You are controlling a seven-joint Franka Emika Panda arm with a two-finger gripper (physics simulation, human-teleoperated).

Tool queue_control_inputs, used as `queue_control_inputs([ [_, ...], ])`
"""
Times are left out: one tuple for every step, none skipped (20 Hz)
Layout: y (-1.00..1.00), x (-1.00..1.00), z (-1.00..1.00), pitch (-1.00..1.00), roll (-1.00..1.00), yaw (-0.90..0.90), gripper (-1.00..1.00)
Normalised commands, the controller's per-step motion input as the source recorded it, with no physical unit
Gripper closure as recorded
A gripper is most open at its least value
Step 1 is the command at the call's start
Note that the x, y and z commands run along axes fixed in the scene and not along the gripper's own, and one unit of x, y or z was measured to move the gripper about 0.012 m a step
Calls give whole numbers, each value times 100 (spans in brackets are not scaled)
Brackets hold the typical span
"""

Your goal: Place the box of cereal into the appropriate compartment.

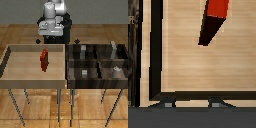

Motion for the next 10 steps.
queue_control_inputs([
  [0, 0, 0, 0, 0, 0, -100],
  [0, 0, 0, 0, 0, 0, -100],
  [0, 0, 0, 0, 0, 0, -100],
  [0, 0, 0, 0, 0, 0, -100],
  [0, 0, 0, 0, 0, 0, -100],
  [0, 0, 0, 0, 0, 0, -100],
  [-100, 0, 0, 0, 0, 0, -100],
  [0, 0, 0, 0, 0, 0, -100],
  [-100, 0, 0, 0, 0, 0, -100],
  [0, 0, 0, 0, 0, 0, -100],
])
